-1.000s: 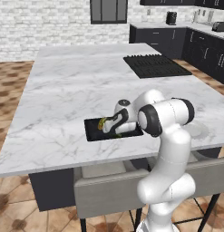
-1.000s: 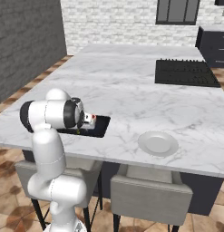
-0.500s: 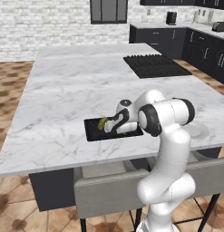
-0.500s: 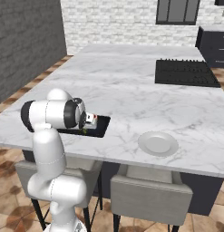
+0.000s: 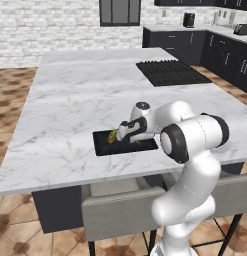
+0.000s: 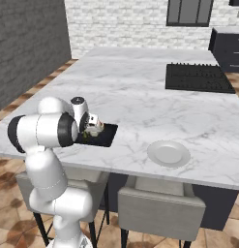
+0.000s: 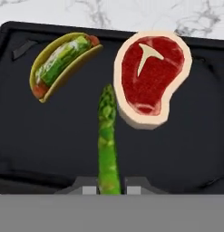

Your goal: Create a steak meal by picking up the steak and asparagus from the tray and placing them on the plate. Leave the tacos on the tray.

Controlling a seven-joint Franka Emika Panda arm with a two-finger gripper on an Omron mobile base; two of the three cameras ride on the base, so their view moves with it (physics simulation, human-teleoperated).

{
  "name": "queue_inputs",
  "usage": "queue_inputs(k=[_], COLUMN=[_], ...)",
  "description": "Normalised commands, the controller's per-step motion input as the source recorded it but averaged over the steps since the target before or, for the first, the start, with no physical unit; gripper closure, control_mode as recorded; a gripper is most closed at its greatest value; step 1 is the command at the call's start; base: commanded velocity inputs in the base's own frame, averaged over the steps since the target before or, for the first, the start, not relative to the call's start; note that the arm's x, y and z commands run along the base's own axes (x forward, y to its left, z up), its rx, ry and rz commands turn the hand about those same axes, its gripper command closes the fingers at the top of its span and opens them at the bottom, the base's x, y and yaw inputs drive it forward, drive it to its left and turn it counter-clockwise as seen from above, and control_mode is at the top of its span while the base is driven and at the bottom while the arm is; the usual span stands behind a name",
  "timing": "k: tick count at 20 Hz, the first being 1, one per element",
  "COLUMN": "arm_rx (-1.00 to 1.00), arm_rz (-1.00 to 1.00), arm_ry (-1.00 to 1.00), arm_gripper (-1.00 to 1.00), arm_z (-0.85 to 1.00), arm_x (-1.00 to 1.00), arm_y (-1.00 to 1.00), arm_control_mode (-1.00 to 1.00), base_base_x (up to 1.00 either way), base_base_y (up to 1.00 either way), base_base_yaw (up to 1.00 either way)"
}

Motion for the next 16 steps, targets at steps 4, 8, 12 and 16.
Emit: queue_inputs(k=[4,8,12,16], arm_rx=[0.00,0.00,0.00,0.00], arm_rz=[-0.01,-0.09,-0.09,-0.08], arm_ry=[0.00,-0.01,-0.02,-0.01], arm_gripper=[1.00,1.00,1.00,1.00], arm_z=[0.59,0.24,0.01,0.00], arm_x=[-0.23,-0.21,-0.16,-0.15], arm_y=[-0.25,-0.71,-0.94,-1.00], arm_control_mode=[-1.00,-1.00,-1.00,-1.00], base_base_x=[0.00,0.00,0.00,0.00], base_base_y=[0.00,0.00,0.00,0.00], base_base_yaw=[0.00,0.00,0.00,0.00])
